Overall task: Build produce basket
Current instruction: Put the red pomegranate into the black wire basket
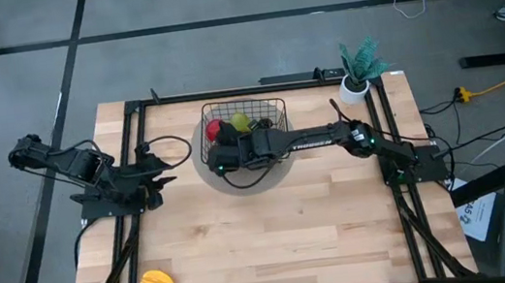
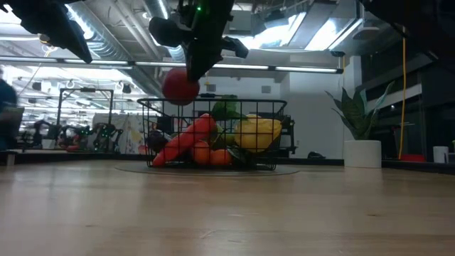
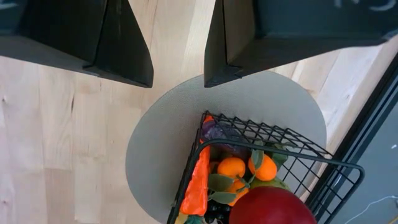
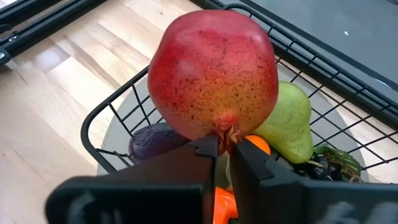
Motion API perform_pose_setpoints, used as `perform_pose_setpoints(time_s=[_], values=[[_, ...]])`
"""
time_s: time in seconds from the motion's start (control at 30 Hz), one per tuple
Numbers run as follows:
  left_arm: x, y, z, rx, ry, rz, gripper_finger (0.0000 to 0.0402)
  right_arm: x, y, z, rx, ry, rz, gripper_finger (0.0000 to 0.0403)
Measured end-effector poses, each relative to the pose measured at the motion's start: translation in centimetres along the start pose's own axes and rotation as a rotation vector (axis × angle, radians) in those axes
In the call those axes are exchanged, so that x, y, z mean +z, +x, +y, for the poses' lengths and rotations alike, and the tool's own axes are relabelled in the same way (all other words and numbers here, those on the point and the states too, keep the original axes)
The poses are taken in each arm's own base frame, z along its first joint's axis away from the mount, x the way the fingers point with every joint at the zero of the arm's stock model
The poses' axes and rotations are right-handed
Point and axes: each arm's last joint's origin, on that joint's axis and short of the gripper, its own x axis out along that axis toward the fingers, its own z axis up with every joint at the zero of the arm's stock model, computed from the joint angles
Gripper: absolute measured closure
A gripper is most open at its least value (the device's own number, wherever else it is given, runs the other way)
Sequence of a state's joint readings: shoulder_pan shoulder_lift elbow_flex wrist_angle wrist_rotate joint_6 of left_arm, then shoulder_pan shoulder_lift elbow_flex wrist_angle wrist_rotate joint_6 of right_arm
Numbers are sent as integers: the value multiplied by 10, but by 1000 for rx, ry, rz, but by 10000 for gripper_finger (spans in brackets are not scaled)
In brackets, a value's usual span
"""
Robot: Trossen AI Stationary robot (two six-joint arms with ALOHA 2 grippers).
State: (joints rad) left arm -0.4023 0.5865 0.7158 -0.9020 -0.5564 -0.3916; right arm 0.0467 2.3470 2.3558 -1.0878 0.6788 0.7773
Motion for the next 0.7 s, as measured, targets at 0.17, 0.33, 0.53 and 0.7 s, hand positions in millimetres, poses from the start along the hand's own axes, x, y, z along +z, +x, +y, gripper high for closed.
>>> perform_pose_setpoints(time_s=[0.17, 0.33, 0.53, 0.7], values=[[0, 0, 0, 0, 0, 0, 269, 0, 0, 0, 0, -1, 0, 376], [0, 0, 0, 0, 0, 0, 269, 0, 0, 0, 0, -1, 0, 375], [0, 0, 0, 0, -1, 0, 269, 2, 2, -2, -4, -46, 0, 361], [0, 0, 0, 0, -1, 0, 269, 4, 4, -4, -9, -42, 1, 304]])
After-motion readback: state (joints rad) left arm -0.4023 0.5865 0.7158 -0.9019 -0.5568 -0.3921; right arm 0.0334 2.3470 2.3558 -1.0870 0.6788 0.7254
